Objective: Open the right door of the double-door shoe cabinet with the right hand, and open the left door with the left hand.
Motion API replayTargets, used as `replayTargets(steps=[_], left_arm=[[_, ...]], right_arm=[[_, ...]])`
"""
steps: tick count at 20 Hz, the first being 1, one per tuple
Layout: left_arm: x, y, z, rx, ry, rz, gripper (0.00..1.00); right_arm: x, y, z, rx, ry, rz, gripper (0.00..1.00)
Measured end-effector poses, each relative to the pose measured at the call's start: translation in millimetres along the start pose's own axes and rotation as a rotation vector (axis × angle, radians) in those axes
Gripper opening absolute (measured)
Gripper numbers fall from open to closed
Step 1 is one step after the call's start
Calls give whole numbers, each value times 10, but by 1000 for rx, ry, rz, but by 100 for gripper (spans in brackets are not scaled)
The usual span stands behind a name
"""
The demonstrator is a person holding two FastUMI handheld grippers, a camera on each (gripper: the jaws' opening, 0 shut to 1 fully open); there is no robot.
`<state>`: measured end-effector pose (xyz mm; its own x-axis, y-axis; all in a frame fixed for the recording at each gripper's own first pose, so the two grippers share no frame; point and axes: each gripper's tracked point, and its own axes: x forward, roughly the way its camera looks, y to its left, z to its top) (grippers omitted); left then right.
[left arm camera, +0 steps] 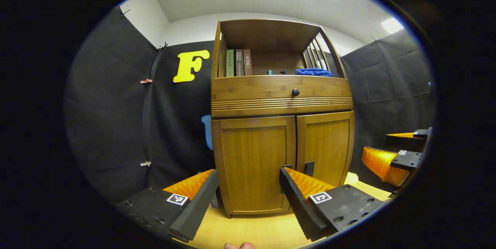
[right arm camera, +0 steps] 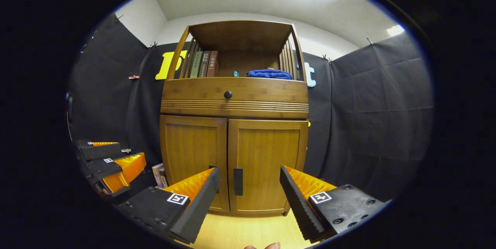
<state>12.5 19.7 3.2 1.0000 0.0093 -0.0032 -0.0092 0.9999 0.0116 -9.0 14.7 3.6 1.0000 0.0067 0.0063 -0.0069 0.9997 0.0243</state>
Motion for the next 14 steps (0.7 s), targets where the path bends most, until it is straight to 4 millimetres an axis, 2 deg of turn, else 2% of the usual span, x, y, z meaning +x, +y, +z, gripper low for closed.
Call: replayTargets(steps=[6,9,14], left_arm=[[-157,126,-1,17,-4,31,98],[-235,169,-53,4,6,43,97],[-350,270,-95,6,19,65,98]], right_arm=[[114,23,-29,3,10,6,98],[299,58,-63,-27,2,18,99],[689,172,-316,-5,52,47,96]])
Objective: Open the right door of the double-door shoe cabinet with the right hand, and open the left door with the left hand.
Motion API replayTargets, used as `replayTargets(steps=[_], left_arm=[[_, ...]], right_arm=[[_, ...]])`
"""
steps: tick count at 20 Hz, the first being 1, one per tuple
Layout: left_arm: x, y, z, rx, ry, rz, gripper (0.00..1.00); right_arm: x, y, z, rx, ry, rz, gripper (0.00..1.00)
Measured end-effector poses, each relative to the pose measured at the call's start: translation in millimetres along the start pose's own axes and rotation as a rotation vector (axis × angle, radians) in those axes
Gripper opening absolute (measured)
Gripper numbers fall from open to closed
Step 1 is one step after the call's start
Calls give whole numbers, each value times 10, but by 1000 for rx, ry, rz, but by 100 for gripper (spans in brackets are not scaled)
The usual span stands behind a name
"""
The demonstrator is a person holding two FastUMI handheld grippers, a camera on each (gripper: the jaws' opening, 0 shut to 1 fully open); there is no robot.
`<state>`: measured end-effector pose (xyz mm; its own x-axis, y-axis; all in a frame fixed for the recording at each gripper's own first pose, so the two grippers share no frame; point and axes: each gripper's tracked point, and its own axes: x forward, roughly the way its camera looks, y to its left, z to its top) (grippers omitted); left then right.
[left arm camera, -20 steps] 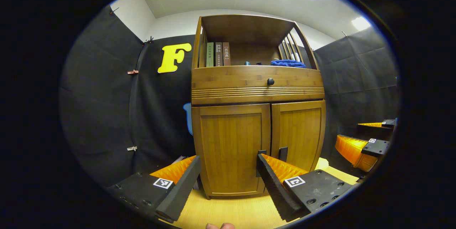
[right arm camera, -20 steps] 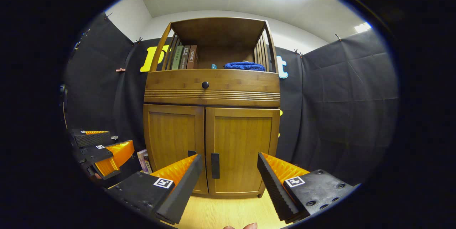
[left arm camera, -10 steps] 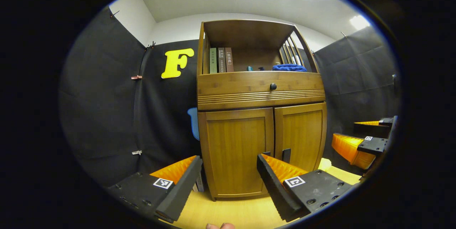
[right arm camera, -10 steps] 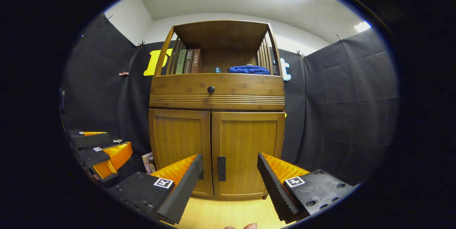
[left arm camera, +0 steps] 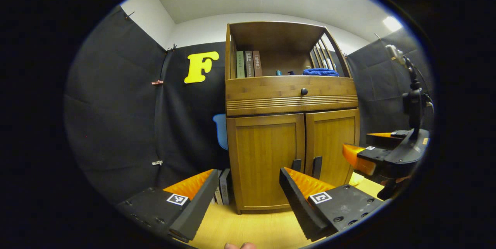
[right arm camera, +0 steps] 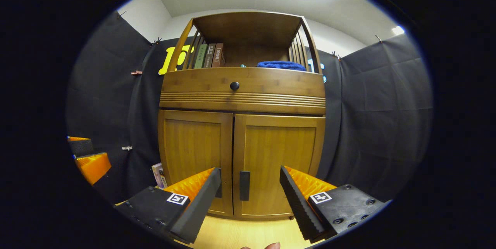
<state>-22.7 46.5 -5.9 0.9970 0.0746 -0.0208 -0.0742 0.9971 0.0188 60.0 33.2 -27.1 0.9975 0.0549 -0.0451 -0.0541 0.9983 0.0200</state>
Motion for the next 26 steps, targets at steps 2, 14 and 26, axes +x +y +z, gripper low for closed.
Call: replayTargets(steps=[2,14,26], left_arm=[[-35,40,-39,-1,9,9,98],[-159,215,-151,30,37,50,98],[115,376,-229,46,56,70,99]], right_arm=[[178,48,-139,25,28,11,98],[1249,-22,-1238,-9,205,5,98],[1706,54,-1585,20,254,-15,56]])
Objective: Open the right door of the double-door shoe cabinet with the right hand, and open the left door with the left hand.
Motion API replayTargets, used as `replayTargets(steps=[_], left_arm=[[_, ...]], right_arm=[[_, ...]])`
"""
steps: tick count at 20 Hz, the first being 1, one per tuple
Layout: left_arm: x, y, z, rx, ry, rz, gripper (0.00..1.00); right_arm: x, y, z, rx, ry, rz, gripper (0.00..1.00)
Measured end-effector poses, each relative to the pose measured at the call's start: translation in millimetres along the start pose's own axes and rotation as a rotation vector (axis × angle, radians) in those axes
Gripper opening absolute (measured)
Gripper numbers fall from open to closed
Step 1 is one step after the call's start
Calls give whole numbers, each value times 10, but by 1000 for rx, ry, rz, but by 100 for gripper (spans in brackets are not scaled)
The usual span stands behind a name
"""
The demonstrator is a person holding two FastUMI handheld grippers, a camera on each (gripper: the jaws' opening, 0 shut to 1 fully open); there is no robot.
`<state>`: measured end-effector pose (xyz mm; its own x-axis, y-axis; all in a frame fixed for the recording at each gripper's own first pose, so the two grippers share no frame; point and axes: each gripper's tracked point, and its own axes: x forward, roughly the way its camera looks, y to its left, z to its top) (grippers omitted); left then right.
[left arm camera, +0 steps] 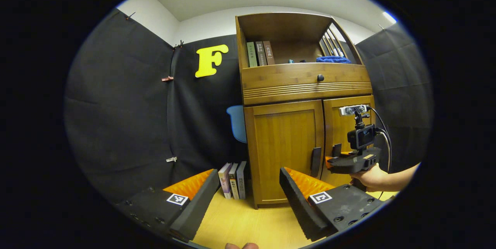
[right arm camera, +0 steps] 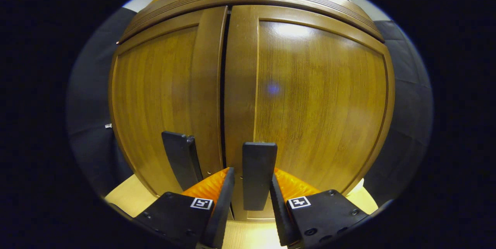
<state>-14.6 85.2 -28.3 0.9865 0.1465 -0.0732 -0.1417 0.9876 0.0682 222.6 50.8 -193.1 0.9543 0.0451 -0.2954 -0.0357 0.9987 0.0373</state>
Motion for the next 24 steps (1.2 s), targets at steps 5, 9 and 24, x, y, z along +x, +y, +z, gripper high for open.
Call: replayTargets(steps=[5,9,24], left_arm=[[131,-82,16,-5,-3,-25,99],[128,-86,32,-7,-7,-22,98],[58,-657,110,-31,8,-57,98]], right_arm=[[13,-19,-11,2,-6,28,23],[-67,-22,10,20,-4,52,23],[-77,-47,54,67,-2,235,23]])
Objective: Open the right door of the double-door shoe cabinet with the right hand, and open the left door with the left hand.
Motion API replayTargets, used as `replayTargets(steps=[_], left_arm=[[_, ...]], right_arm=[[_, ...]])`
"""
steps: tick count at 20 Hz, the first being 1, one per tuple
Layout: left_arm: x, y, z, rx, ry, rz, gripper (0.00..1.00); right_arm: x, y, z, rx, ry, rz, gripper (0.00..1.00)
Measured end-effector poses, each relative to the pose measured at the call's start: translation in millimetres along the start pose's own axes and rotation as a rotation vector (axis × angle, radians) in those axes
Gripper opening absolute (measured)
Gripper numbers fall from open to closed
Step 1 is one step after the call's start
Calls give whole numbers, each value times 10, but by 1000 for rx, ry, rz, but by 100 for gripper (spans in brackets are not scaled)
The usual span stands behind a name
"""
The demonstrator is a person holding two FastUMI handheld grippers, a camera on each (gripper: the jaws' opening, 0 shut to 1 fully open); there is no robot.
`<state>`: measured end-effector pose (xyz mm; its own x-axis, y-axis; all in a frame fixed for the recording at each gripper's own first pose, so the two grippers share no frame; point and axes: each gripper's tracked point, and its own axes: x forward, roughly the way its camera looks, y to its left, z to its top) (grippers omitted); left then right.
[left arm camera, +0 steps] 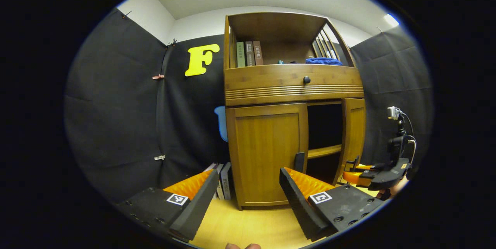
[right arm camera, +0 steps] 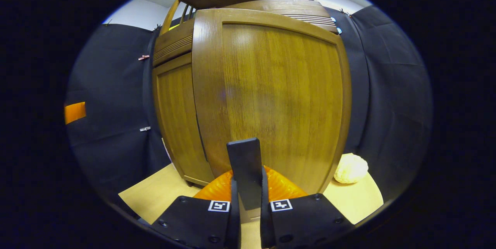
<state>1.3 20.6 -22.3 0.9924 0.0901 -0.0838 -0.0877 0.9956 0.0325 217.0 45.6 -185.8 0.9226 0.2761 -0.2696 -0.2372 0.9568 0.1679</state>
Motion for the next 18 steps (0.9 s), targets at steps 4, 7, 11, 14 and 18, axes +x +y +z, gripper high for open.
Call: replayTargets(steps=[4,7,11,14,18], left_arm=[[39,-314,49,-2,9,1,99],[60,-569,122,-5,7,2,99],[118,-916,150,0,19,-6,99],[160,-1144,159,-4,24,-18,99],[237,-1444,177,-9,28,-42,99]], right_arm=[[-56,-8,65,11,3,22,23],[-108,-33,123,2,5,20,23],[-117,-145,214,-10,18,-27,23],[-138,-195,240,-20,23,-69,22],[-119,-246,290,17,33,-92,22]])
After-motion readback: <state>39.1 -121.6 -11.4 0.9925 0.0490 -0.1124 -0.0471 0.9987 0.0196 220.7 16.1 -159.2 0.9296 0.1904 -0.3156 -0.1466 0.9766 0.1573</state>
